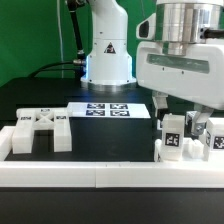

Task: Assemble chair

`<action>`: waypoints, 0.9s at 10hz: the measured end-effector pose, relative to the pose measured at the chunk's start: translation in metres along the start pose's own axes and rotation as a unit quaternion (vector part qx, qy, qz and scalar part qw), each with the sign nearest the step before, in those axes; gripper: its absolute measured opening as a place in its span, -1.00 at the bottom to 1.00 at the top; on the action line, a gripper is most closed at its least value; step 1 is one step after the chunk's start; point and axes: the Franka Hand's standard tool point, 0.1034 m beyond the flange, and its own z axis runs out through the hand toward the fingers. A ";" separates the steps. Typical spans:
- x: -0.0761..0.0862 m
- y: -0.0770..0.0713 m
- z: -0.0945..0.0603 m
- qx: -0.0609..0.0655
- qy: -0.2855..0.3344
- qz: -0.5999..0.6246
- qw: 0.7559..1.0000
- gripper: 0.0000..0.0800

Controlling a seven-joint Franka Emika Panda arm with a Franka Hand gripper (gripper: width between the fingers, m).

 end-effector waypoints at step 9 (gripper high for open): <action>0.005 0.002 0.000 -0.009 0.008 -0.319 0.948 0.62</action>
Offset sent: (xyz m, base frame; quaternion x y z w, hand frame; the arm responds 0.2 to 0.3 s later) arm 0.0037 0.0024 -0.0015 -0.0187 -0.0089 -0.2271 0.9737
